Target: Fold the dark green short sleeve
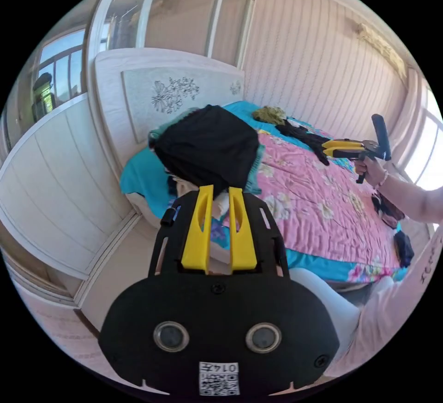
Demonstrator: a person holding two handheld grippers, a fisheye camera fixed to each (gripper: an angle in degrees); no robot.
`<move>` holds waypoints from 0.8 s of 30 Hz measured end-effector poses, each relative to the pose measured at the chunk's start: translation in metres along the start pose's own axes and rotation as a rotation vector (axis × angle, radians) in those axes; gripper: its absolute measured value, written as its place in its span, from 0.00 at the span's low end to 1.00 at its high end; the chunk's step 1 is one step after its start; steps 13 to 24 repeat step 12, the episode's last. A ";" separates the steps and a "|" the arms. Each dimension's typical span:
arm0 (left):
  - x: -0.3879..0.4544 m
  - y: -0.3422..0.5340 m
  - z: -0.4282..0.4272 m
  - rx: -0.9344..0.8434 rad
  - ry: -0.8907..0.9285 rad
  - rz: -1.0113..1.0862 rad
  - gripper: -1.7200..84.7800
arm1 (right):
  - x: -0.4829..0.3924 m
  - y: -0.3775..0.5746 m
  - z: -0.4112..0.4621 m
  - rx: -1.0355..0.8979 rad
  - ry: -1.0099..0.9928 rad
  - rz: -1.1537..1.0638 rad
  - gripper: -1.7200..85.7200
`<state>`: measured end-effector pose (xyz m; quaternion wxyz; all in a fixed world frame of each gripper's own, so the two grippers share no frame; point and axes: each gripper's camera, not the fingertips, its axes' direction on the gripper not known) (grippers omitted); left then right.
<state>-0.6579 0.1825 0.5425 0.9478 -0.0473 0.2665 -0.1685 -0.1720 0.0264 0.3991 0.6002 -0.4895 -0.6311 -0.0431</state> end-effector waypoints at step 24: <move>0.330 0.190 0.061 -0.022 0.754 0.505 0.08 | -0.133 0.388 -0.267 -0.048 0.836 0.476 0.09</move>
